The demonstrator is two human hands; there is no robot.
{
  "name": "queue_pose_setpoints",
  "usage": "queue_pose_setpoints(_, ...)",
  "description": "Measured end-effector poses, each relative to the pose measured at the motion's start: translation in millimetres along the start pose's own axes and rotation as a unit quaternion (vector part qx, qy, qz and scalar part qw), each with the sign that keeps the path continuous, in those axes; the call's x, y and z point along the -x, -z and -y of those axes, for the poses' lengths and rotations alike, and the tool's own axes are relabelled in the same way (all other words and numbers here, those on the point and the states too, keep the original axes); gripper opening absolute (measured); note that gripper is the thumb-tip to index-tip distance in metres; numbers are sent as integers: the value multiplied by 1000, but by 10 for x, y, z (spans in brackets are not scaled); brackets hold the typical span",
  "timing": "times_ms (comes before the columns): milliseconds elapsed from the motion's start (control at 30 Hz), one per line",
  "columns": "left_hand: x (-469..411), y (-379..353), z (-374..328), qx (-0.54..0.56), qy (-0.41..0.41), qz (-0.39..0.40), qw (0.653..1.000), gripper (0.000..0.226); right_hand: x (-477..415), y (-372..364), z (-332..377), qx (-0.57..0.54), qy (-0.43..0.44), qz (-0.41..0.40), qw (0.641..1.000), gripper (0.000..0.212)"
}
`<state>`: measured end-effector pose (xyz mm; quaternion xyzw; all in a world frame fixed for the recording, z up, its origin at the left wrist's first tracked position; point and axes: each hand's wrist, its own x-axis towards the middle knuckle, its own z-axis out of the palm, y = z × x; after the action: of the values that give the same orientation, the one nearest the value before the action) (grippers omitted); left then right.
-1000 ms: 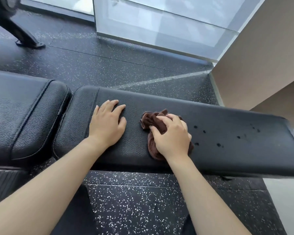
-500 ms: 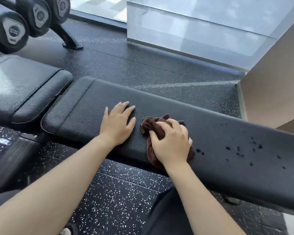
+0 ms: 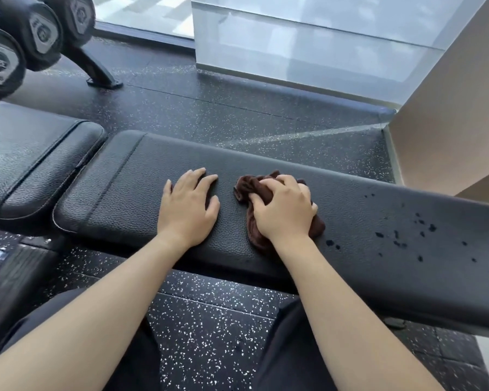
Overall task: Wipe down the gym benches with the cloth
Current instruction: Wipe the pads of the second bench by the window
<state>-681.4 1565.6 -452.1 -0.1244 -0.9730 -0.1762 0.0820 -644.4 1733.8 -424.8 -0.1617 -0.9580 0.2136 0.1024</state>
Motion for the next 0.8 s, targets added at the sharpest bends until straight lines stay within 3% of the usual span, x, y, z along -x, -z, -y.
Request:
queue_pose_setpoints(233, 27, 26, 3, -2, -2, 15, 1000, 48, -540, -103, 302, 0, -18, 35, 999, 33)
queue_pose_setpoints(367, -22, 67, -25, 45, -4, 19, 999, 48, -409, -31, 205, -13, -13, 44, 999, 33)
queue_pose_setpoints(500, -148, -2, -331, 103, -47, 44, 993, 48, 110, 161, -242, -14, -56, -9, 998, 30)
queue_pose_setpoints(633, -169, -172, -543, 36, -47, 54, 997, 46, 391, 321, -700, 0, -103, -84, 991, 29)
queue_pose_setpoints(800, -153, -202, -550, 12, -53, 52, 997, 48, -192, 438, -749, -14, -147, -58, 987, 30)
